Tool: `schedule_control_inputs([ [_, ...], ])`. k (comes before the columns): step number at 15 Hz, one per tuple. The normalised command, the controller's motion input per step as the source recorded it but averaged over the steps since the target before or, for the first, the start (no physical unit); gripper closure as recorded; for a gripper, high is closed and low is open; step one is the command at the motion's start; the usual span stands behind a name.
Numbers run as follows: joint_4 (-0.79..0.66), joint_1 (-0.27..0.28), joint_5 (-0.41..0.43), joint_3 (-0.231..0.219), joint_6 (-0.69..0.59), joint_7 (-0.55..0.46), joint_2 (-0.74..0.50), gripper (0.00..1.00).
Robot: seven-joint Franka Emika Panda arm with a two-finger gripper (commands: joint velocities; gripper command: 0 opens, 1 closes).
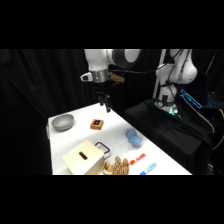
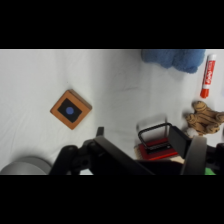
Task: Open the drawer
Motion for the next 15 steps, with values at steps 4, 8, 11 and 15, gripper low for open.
schedule_control_inputs([
  [4, 0.02, -0.017, 0.029, 0.024, 0.07, -0.05, 0.02, 0.00],
  [8, 0.09, -0.009, 0.078, 0.035, 0.27, -0.14, 0.11, 0.00],
  [11, 0.07, -0.012, 0.089, 0.038, 0.28, -0.21, 0.09, 0.00],
  [15, 0.06, -0.022, 0.139, 0.047, 0.28, -0.24, 0.11, 0.00],
])
